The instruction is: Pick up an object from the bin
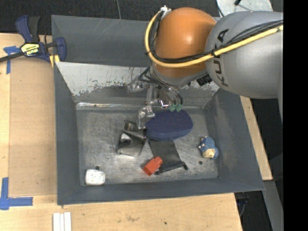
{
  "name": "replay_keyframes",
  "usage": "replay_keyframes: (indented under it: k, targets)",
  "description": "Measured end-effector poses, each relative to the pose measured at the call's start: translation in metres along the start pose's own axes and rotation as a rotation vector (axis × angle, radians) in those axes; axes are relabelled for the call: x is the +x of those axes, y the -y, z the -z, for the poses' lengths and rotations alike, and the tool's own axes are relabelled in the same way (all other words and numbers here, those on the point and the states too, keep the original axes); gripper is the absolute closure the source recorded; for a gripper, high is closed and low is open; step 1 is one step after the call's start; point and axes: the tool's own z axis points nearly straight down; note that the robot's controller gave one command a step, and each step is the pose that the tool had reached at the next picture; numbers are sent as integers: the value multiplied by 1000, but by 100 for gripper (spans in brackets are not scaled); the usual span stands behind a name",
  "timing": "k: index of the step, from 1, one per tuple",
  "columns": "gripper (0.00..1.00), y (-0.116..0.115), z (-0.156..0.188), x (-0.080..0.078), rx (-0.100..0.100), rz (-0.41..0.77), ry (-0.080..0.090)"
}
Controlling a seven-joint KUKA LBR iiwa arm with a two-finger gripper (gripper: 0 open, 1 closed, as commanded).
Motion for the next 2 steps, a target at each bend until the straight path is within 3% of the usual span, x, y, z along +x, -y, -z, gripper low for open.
replay_keyframes:
  k: [2]
  targets:
    - [0, -1, 0, 0, -1, 36, -1]
